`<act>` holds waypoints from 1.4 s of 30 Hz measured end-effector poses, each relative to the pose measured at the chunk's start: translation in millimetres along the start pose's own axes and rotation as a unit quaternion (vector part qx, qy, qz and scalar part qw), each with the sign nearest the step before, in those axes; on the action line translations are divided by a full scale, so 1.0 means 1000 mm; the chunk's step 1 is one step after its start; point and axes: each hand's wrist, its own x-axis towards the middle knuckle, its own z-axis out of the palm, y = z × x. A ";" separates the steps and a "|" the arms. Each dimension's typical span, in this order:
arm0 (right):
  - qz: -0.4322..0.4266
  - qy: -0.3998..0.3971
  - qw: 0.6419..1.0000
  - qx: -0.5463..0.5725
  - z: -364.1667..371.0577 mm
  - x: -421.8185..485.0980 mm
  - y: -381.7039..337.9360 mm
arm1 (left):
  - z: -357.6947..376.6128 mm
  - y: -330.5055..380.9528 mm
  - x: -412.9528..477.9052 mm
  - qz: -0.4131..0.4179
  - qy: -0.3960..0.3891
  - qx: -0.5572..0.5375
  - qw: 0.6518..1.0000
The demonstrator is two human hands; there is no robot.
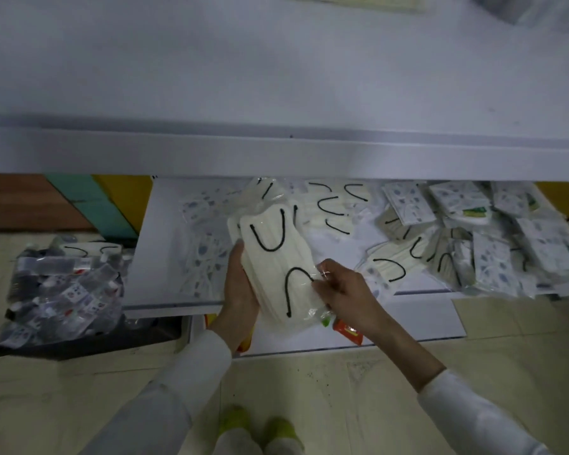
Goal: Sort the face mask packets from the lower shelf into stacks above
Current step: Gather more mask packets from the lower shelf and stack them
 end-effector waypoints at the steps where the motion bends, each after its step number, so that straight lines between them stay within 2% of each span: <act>1: -0.018 0.001 1.000 -0.025 0.001 -0.001 -0.005 | 0.000 0.000 -0.005 0.005 -0.007 0.027 1.000; 5: -0.103 -0.004 0.980 -0.171 0.005 -0.010 -0.020 | -0.006 0.003 -0.019 0.051 0.001 0.133 0.990; 7: -0.135 0.076 0.962 -0.224 0.006 -0.019 -0.021 | -0.006 0.007 -0.031 0.068 0.019 0.124 0.990; 8: -0.138 0.131 0.961 -0.201 0.007 -0.024 -0.019 | -0.005 0.009 -0.038 0.072 0.036 0.102 0.992; 10: -0.066 0.194 0.979 -0.005 0.009 -0.042 -0.027 | -0.004 0.010 -0.052 0.077 0.044 0.037 0.995; 11: -0.009 0.172 0.978 0.113 0.011 -0.051 -0.033 | -0.002 0.010 -0.059 0.082 0.031 0.008 0.996; 13: 0.059 0.081 0.946 0.308 0.019 -0.066 -0.040 | 0.003 0.008 -0.075 0.091 -0.003 -0.029 0.995; 14: 0.064 0.071 0.928 0.361 0.024 -0.070 -0.042 | 0.007 0.007 -0.083 0.093 -0.024 -0.038 0.995; 16: 0.040 0.103 0.914 0.391 0.023 -0.077 -0.058 | 0.014 0.008 -0.100 0.092 -0.063 -0.042 0.993; 19: -0.012 0.114 0.930 0.350 -0.004 -0.082 -0.085 | 0.013 0.035 -0.127 0.103 -0.080 -0.010 0.991; 22: -0.088 0.073 0.951 0.287 -0.048 -0.094 -0.113 | 0.001 0.081 -0.150 0.132 -0.143 0.020 0.981; 25: -0.149 0.032 0.956 0.250 -0.087 -0.103 -0.141 | -0.001 0.121 -0.172 0.158 -0.195 0.068 0.966; 29: -0.238 0.025 0.944 0.228 -0.134 -0.099 -0.190 | 0.029 0.170 -0.210 0.225 -0.282 0.167 0.918; 32: -0.299 0.039 0.929 0.214 -0.168 -0.083 -0.230 | 0.064 0.209 -0.225 0.303 -0.324 0.190 0.876; 34: -0.331 0.038 0.920 0.206 -0.187 -0.067 -0.251 | 0.083 0.236 -0.221 0.359 -0.310 0.197 0.858; 36: -0.330 0.032 0.926 0.179 -0.199 -0.049 -0.263 | 0.093 0.257 -0.205 0.397 -0.267 0.192 0.857; 38: -0.296 0.024 0.945 0.139 -0.202 -0.027 -0.263 | 0.097 0.267 -0.183 0.412 -0.220 0.212 0.858; 40: -0.260 0.020 0.962 0.079 -0.195 -0.008 -0.254 | 0.096 0.261 -0.164 0.402 -0.176 0.275 0.855; 42: -0.215 0.010 0.974 0.066 -0.184 0.010 -0.238 | 0.094 0.250 -0.150 0.392 -0.122 0.343 0.845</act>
